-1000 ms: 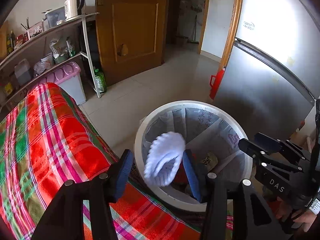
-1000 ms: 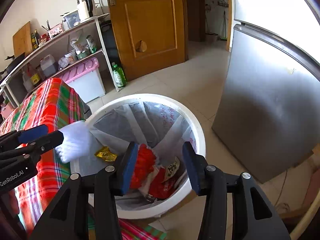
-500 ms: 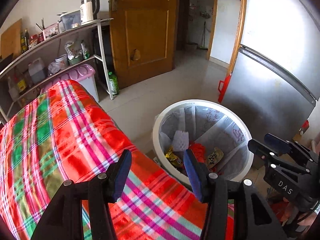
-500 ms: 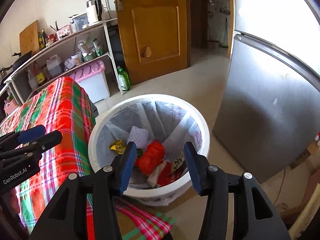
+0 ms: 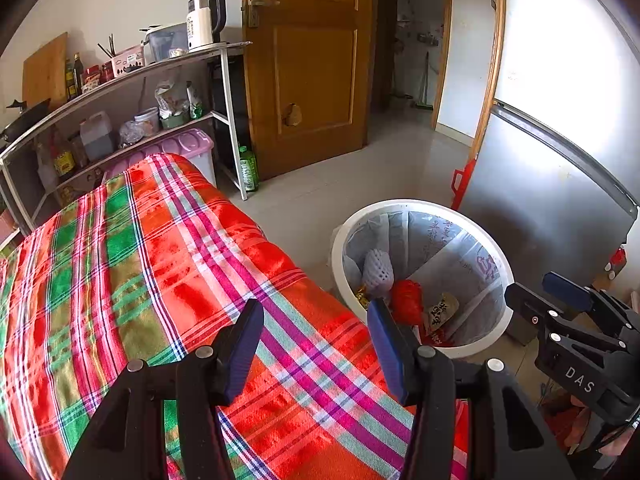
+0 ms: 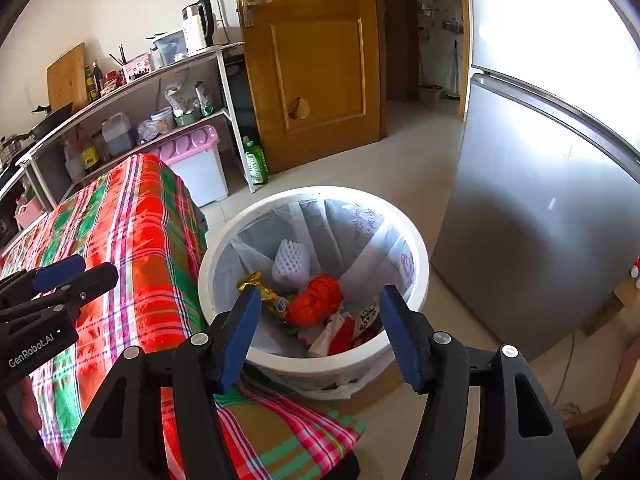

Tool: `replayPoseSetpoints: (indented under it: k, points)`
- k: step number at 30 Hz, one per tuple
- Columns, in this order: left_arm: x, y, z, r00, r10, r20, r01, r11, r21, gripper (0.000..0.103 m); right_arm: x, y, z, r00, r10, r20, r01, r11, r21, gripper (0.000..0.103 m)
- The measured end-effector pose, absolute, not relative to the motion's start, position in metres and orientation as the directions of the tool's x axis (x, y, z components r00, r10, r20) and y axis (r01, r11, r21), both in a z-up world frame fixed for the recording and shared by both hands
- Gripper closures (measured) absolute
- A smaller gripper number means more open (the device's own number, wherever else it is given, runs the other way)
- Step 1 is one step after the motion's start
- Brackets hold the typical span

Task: Collect trash

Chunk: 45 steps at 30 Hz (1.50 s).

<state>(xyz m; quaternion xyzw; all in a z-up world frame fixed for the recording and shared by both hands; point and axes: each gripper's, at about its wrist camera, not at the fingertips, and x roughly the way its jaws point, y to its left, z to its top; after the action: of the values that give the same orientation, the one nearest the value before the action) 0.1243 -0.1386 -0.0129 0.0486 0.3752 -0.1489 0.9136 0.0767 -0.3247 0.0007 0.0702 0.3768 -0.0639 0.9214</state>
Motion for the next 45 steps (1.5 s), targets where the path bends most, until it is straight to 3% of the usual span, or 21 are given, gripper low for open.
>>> replayPoseSetpoints:
  k: [45]
  points:
    - [0.1165, -0.1353, -0.0122, 0.678, -0.231, -0.698, 0.301, 0.953, -0.024, 0.049, 0.0735, -0.3214, 0.0019, 0.708, -0.064, -0.703, 0.167, 0.983, 0.079, 0.041]
